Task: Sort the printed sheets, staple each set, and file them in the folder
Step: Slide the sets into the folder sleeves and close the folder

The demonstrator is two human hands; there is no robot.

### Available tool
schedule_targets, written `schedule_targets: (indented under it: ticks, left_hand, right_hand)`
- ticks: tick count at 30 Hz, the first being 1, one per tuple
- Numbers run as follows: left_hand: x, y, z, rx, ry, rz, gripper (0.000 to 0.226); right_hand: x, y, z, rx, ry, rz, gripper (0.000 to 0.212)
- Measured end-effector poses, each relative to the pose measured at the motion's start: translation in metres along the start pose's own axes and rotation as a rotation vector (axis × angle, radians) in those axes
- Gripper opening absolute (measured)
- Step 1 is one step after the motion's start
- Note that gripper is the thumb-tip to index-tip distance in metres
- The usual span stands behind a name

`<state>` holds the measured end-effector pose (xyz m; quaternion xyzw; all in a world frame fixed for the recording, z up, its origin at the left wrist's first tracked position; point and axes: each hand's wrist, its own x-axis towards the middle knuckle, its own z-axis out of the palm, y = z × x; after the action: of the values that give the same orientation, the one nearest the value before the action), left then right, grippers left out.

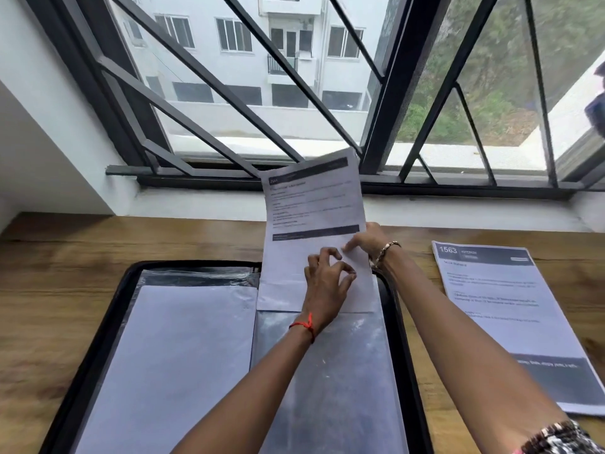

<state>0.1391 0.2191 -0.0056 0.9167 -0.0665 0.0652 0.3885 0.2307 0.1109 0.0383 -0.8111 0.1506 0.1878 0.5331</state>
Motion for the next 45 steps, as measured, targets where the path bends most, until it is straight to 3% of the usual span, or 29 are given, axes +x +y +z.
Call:
schedule_targets:
  ticks: [2, 4, 6, 8, 10, 13, 17, 21, 27, 29, 32, 35, 39, 42, 45]
  left_hand:
    - [0.000, 0.000, 0.002, 0.000, 0.003, 0.008, 0.017]
    - [-0.001, 0.002, 0.003, -0.003, 0.001, 0.015, 0.018]
    - [-0.002, 0.005, 0.003, -0.013, -0.010, 0.016, 0.018]
    - [-0.002, 0.005, 0.001, -0.007, -0.013, 0.011, 0.018]
    - [-0.003, 0.001, -0.001, 0.011, -0.024, 0.013, 0.019]
    - [-0.008, -0.007, -0.004, 0.073, -0.009, -0.019, 0.027]
    - [-0.013, -0.020, -0.008, 0.198, 0.001, -0.105, 0.032]
    - [-0.015, -0.027, -0.010, 0.237, -0.010, -0.110, 0.019]
    - [-0.010, -0.028, -0.009, 0.258, 0.004, -0.094, 0.015]
    - [-0.008, -0.028, -0.009, 0.245, 0.014, -0.094, 0.012]
    - [-0.006, -0.026, -0.012, 0.203, 0.030, -0.099, 0.010]
    - [-0.006, -0.026, -0.014, 0.159, 0.025, -0.079, 0.010]
    - [-0.008, -0.026, -0.015, 0.076, -0.018, -0.087, 0.012]
    - [-0.011, -0.029, -0.018, 0.056, -0.061, -0.061, 0.023]
    - [-0.016, -0.038, -0.021, 0.062, -0.096, 0.007, 0.025]
  right_hand:
    - [-0.007, 0.002, -0.005, -0.116, -0.066, 0.073, 0.019]
    - [-0.017, 0.002, -0.009, -0.214, -0.214, 0.163, 0.025]
    - [-0.022, 0.004, -0.011, -0.175, -0.392, 0.227, 0.024]
    - [-0.018, 0.005, -0.012, -0.122, -0.439, 0.211, 0.017]
    - [-0.012, 0.003, -0.012, -0.122, -0.264, 0.138, 0.009]
    - [0.000, 0.009, -0.008, -0.007, 0.123, 0.052, 0.025]
    - [0.005, 0.020, -0.001, 0.009, 0.246, -0.004, 0.023]
    - [0.000, 0.028, -0.002, -0.032, 0.320, -0.047, 0.024]
    - [-0.007, 0.038, -0.009, -0.115, 0.250, -0.017, 0.023]
    - [-0.008, 0.041, -0.013, -0.115, 0.194, 0.009, 0.012]
    - [-0.008, 0.043, -0.018, -0.147, 0.088, 0.070, 0.037]
    - [-0.008, 0.041, -0.024, -0.249, 0.053, 0.084, 0.032]
    - [-0.003, 0.043, -0.019, -0.450, 0.169, -0.018, 0.034]
    - [-0.002, 0.037, -0.006, -0.530, 0.299, -0.131, 0.011]
    - [0.008, 0.027, 0.007, -0.741, 0.212, -0.301, 0.044]
